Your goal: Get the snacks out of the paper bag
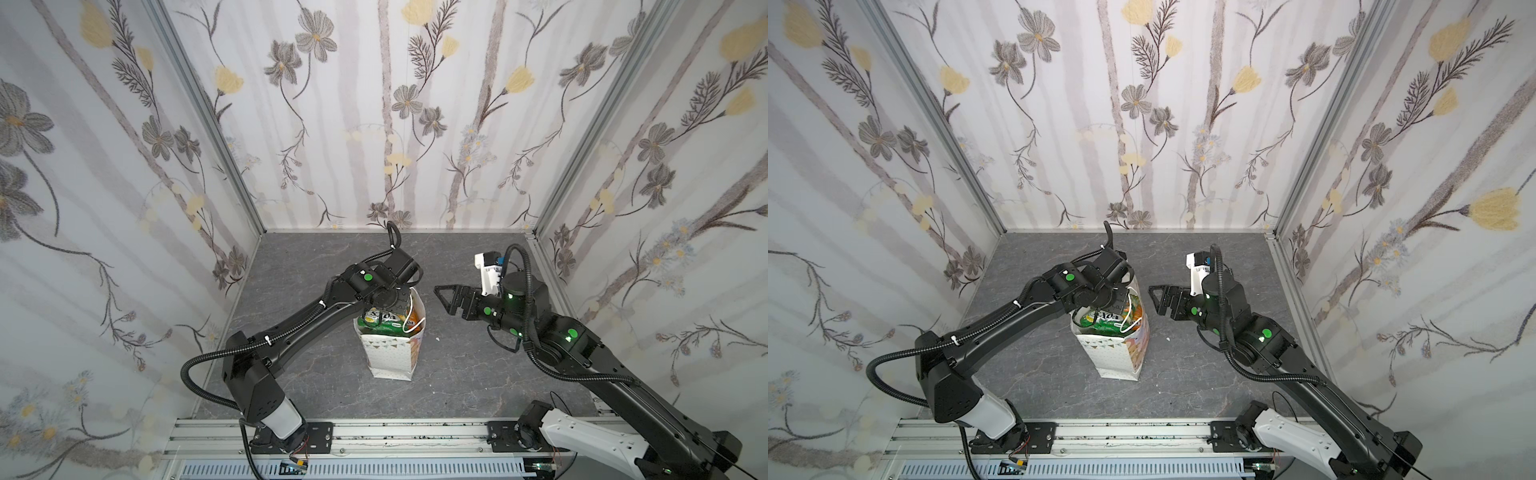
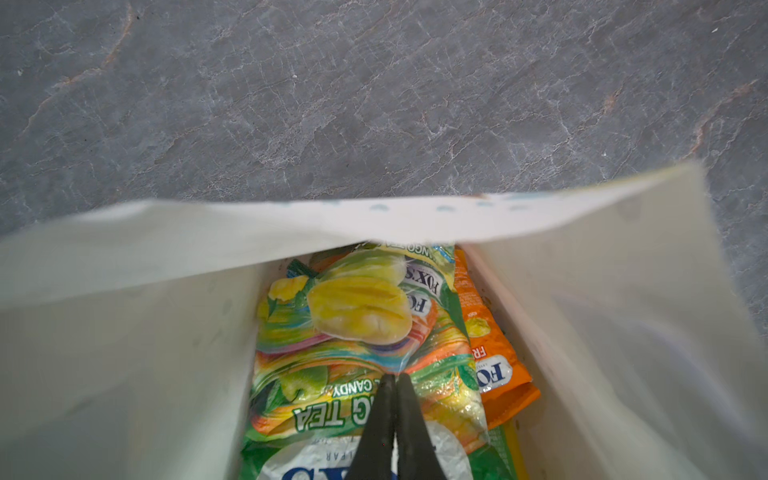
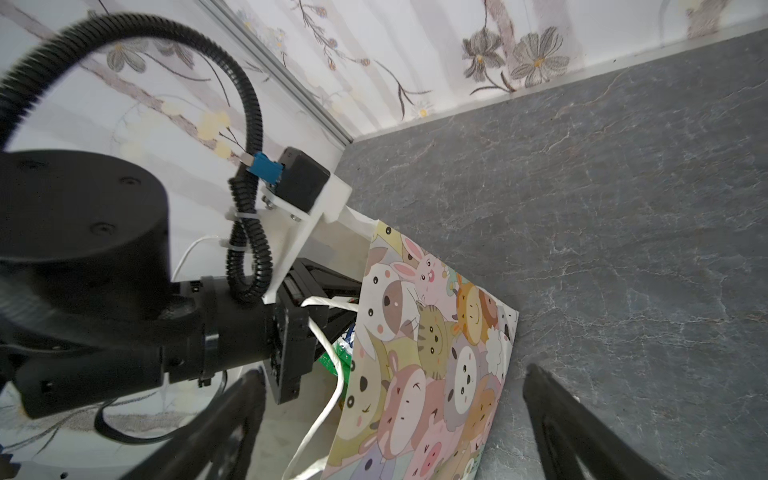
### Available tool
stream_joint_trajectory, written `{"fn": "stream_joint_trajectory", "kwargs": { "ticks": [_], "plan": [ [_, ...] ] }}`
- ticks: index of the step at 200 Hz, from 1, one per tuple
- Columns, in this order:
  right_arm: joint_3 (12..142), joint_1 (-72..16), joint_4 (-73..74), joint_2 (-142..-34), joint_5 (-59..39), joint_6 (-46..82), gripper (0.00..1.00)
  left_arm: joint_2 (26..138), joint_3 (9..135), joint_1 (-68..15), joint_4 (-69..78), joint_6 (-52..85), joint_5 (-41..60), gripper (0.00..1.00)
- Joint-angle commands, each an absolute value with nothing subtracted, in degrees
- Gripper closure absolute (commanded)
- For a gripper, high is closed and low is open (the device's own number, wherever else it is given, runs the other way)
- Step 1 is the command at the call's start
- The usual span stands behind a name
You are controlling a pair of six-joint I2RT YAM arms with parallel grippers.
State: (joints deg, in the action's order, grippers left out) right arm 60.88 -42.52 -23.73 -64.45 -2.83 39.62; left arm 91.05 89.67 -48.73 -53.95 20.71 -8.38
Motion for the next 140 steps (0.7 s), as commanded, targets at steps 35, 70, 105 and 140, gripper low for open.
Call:
{"fn": "stream_joint_trajectory", "kwargs": {
  "ticks": [35,70,105,140],
  "plan": [
    [60.5,-42.5,-19.8,-64.6,-4.7,40.5,0.02,83.3,86.4,-48.0,-49.5,20.3,-8.7,0.52],
    [60.3,-42.4,-20.0,-64.1,-3.7,40.6,0.01,82.3,84.3,-46.5,-47.7,20.8,-6.5,0.56],
    [60.3,-42.4,-20.0,-63.8,-4.0,41.1,0.02,87.2,85.0,-45.5,-49.9,23.0,-4.0,0.60],
    [60.1,-42.4,-20.5,-62.9,-3.8,41.4,0.01,90.8,84.5,-45.3,-49.9,24.5,-1.9,0.55]
  ]
}}
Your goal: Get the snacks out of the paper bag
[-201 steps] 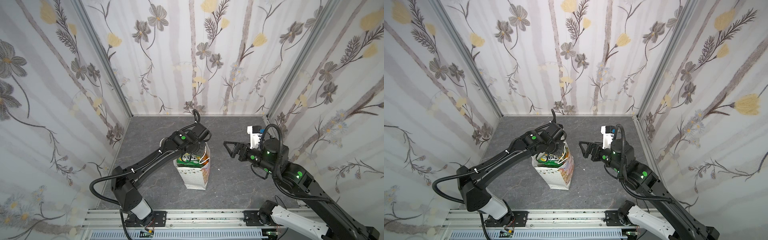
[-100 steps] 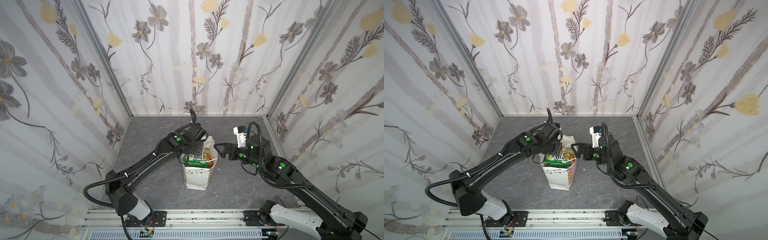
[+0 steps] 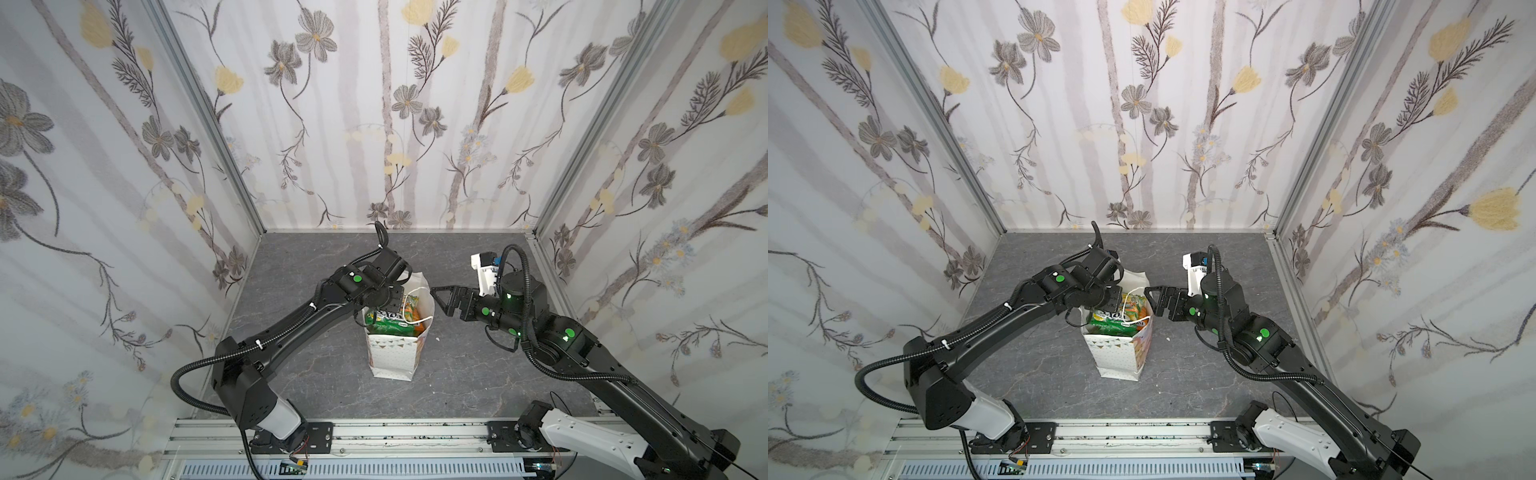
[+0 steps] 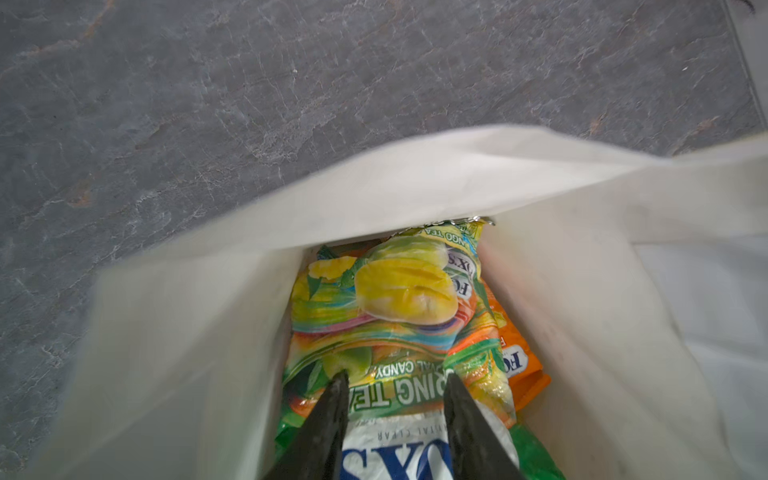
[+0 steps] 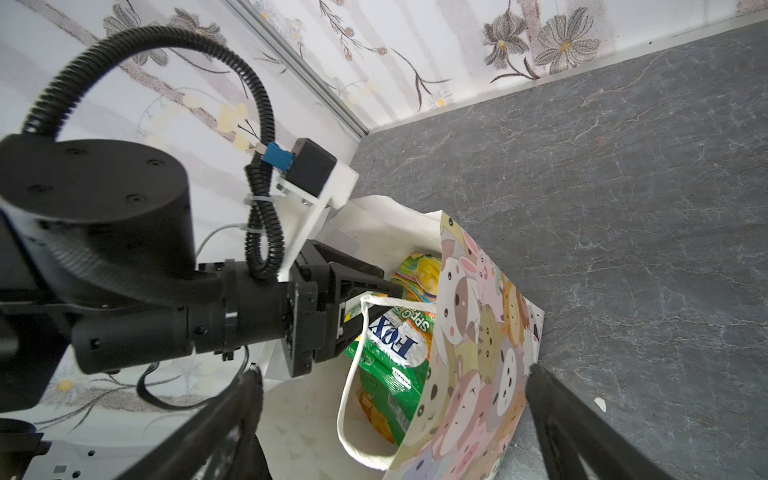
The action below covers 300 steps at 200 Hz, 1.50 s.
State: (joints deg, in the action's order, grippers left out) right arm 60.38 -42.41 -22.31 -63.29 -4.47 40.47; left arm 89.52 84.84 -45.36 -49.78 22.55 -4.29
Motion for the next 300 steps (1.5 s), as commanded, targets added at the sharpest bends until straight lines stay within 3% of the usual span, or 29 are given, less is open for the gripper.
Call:
{"fn": "stream_joint_trajectory", "kwargs": {
  "ticks": [1,42,142,187,252,300],
  "plan": [
    [60.1,-42.4,-20.6,-62.9,-3.8,41.4,0.01,90.9,84.5,-45.3,-49.9,24.6,-1.9,0.55],
    [60.0,-42.4,-20.6,-62.6,-3.8,41.5,0.01,91.6,79.8,-45.3,-46.7,24.9,0.0,0.38],
    [60.2,-42.5,-20.7,-62.5,-3.9,41.6,0.01,96.0,78.5,-46.0,-48.9,24.6,-1.5,0.34],
    [60.3,-42.5,-20.7,-62.4,-3.8,41.7,0.01,98.1,78.9,-46.2,-50.9,24.5,-2.8,0.54],
    [60.2,-42.4,-21.1,-61.5,-3.4,41.9,0.01,98.3,79.8,-46.1,-51.7,24.8,-2.1,1.00],
    [60.3,-42.5,-21.1,-61.2,-3.1,42.1,0.01,96.3,82.9,-46.2,-53.5,24.7,-2.5,1.00]
  ]
}}
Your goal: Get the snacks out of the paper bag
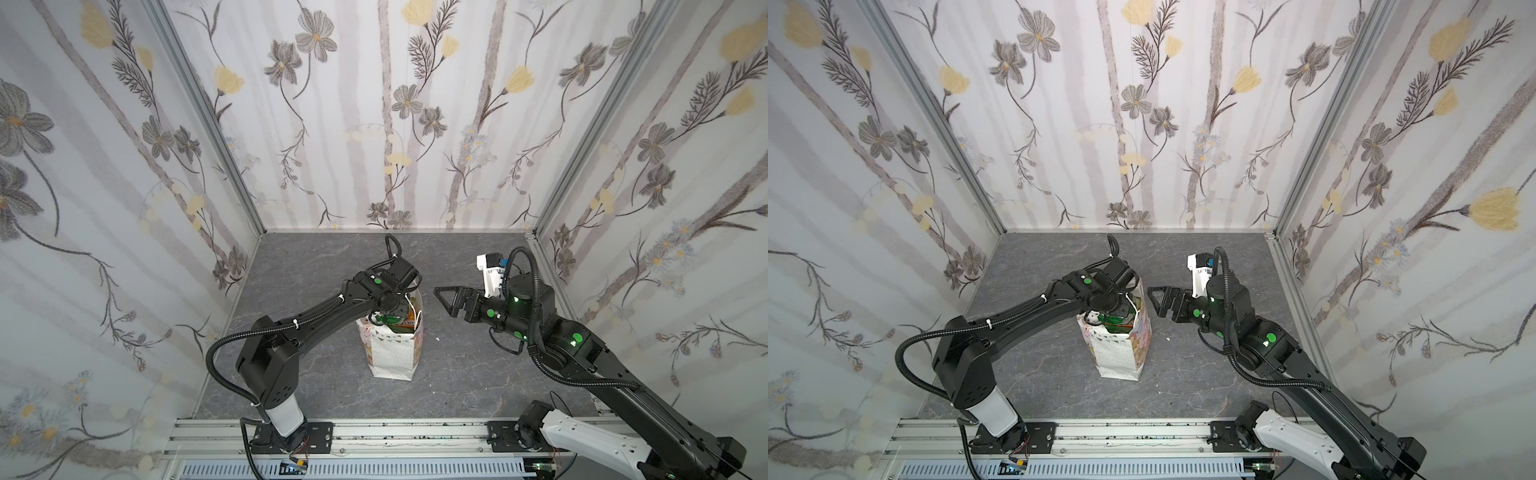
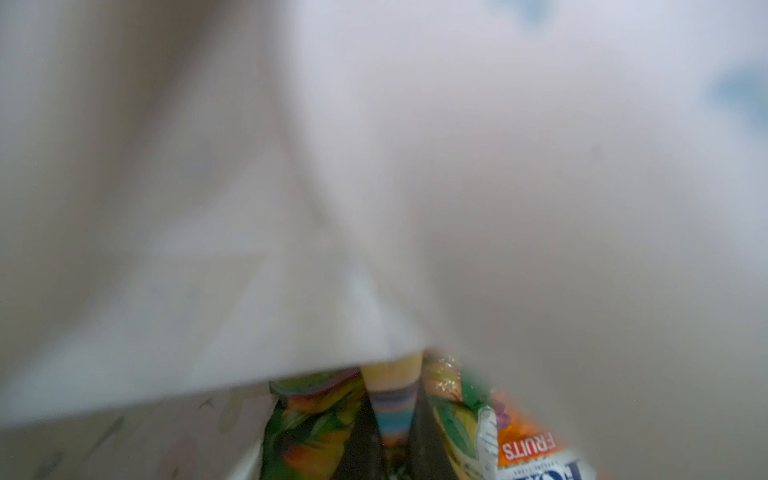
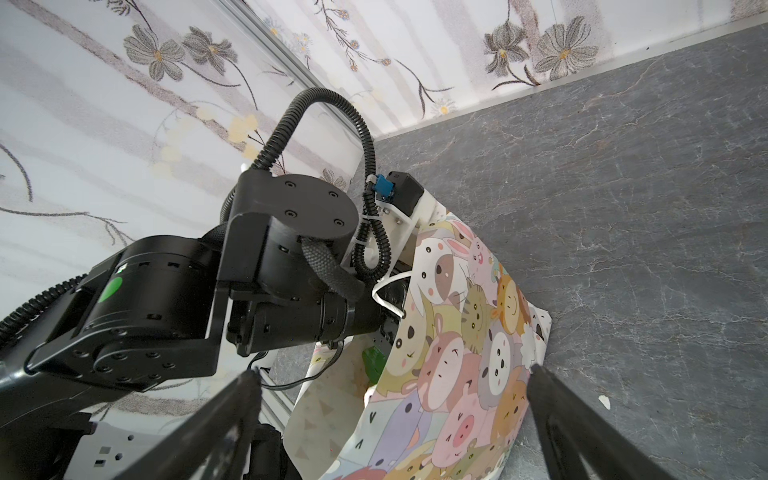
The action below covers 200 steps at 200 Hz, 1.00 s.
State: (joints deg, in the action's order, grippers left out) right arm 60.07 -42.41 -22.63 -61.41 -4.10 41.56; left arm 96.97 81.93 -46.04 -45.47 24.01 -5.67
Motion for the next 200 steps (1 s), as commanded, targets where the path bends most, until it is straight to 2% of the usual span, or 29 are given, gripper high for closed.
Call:
{"fn": "stream_joint_trajectory", "kwargs": {
  "ticks": [1,200],
  "plan": [
    [60.3,-42.5,-21.1,-61.2,-3.1,42.1,0.01,96.2,82.9,-46.2,-53.5,24.7,-2.5,1.00],
    [60.6,-42.4,-21.4,-60.6,-2.8,42.1,0.01,90.3,95.4,-46.5,-59.1,24.6,-3.1,1.00]
  ]
}}
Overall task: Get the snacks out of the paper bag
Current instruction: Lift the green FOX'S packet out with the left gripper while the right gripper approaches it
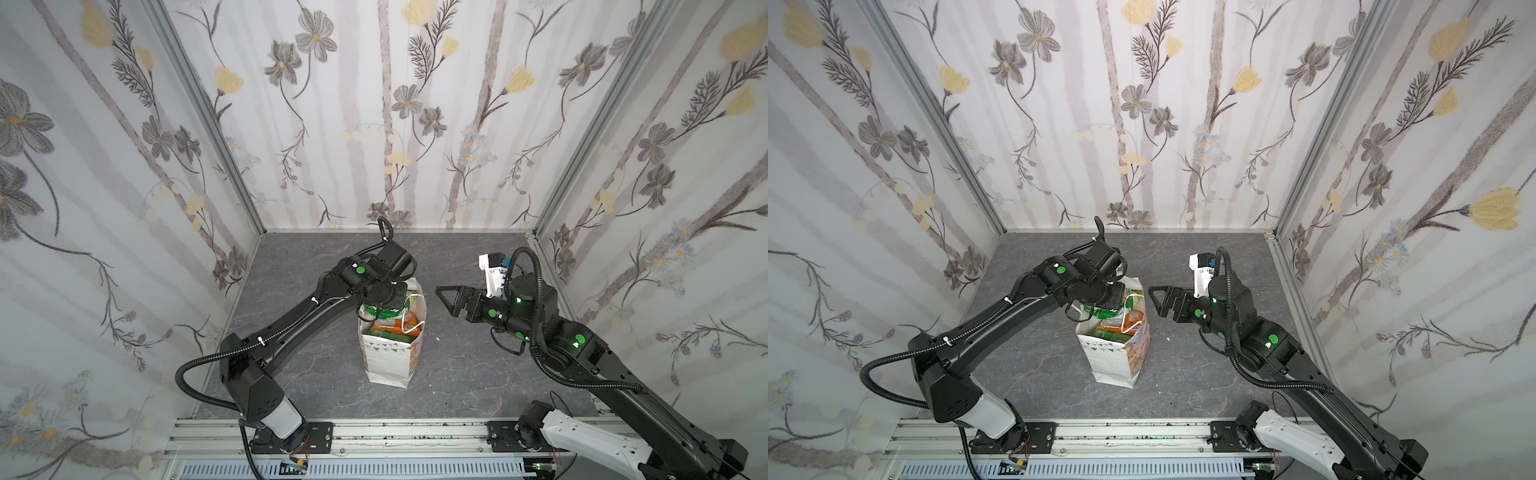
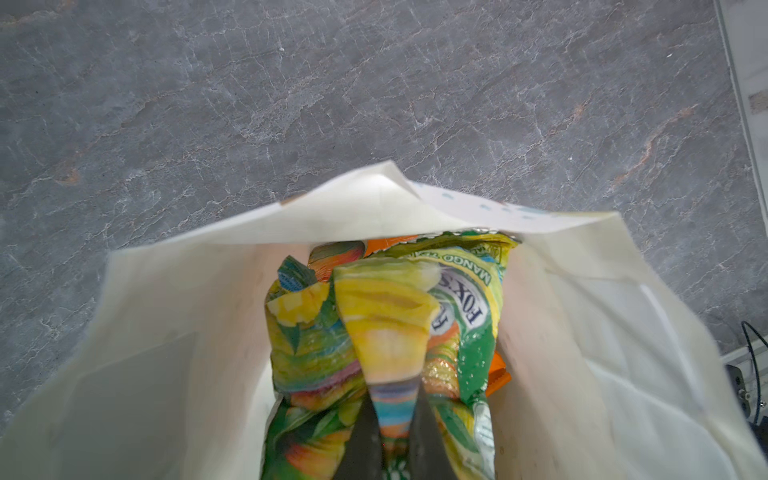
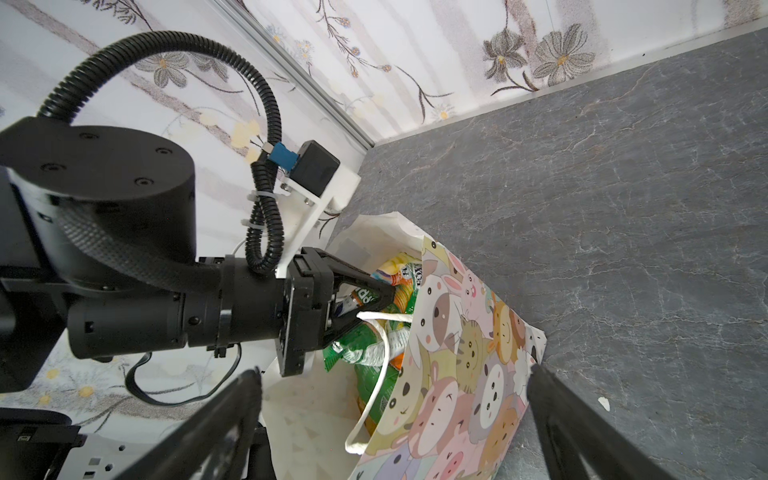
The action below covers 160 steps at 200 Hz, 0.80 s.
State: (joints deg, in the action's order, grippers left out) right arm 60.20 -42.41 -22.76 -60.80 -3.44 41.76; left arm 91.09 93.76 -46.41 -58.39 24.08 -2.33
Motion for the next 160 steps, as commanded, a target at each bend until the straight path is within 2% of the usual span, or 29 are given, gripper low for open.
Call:
{"fn": "stream_joint_trajectory", "kwargs": {
  "ticks": [1,108,160],
  "plan": [
    [60.6,-42.4,-21.4,-60.6,-2.8,42.0,0.01,90.3,95.5,-46.6,-59.2,24.5,-3.2,1.00],
    [63.3,-42.4,-21.7,-60.4,-0.6,41.9,0.01,88.4,106.7,-46.5,-64.3,19.5,-8.6,1.00],
    [66.7,-41.4,-19.9,-60.9,0.0,42.2,0.01,86.1,110.1,-46.5,-59.1,15.8,-8.1,1.00]
  ]
}}
